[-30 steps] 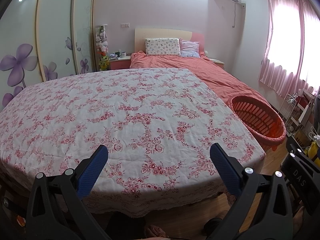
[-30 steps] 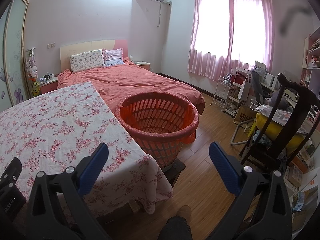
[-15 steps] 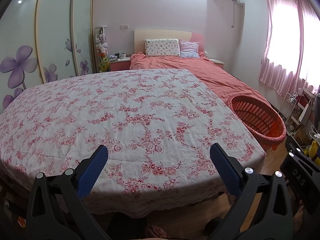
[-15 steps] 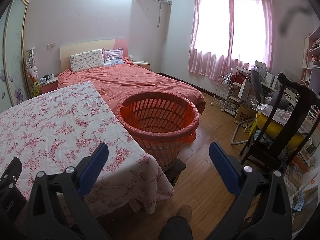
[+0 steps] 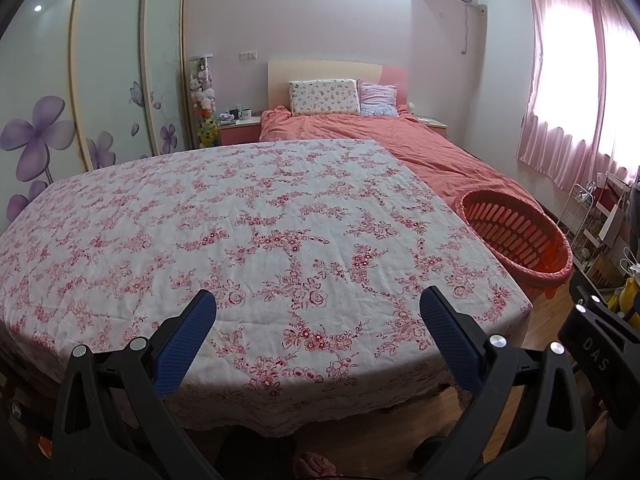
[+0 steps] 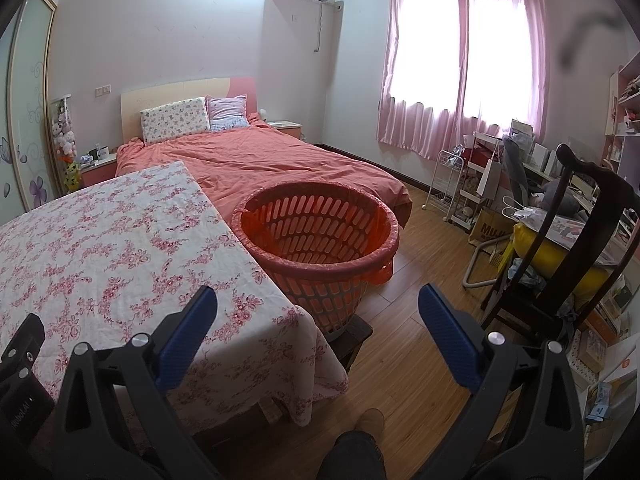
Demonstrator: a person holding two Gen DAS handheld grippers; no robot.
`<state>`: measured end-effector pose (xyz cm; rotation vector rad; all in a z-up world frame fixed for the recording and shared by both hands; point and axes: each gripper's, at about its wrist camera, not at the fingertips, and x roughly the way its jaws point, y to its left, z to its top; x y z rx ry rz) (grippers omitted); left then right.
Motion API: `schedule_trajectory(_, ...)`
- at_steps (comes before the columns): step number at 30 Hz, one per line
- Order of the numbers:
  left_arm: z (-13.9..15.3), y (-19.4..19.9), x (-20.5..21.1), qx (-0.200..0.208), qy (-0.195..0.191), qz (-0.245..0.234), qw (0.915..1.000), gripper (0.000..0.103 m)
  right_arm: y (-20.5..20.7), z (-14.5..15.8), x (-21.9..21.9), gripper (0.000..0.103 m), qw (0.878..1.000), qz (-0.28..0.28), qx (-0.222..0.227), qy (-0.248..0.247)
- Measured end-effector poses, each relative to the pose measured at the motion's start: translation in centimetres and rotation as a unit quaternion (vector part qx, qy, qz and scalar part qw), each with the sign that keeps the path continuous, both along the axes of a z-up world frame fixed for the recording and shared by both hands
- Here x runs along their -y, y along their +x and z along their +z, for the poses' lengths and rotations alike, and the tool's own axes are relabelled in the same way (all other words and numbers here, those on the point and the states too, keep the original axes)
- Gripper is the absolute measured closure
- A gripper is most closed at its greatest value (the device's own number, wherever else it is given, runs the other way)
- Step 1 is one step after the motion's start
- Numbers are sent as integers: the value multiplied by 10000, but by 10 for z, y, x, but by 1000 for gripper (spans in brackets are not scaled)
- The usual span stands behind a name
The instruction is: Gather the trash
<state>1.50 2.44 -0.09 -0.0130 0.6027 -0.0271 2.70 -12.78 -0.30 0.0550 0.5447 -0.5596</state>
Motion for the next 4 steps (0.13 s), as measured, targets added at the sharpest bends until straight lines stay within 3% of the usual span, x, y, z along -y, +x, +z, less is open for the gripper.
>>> schedule_trajectory(4,1,0,1,8,21,-9,10000,3,-1,1,2,5,10000,3,-1,1)
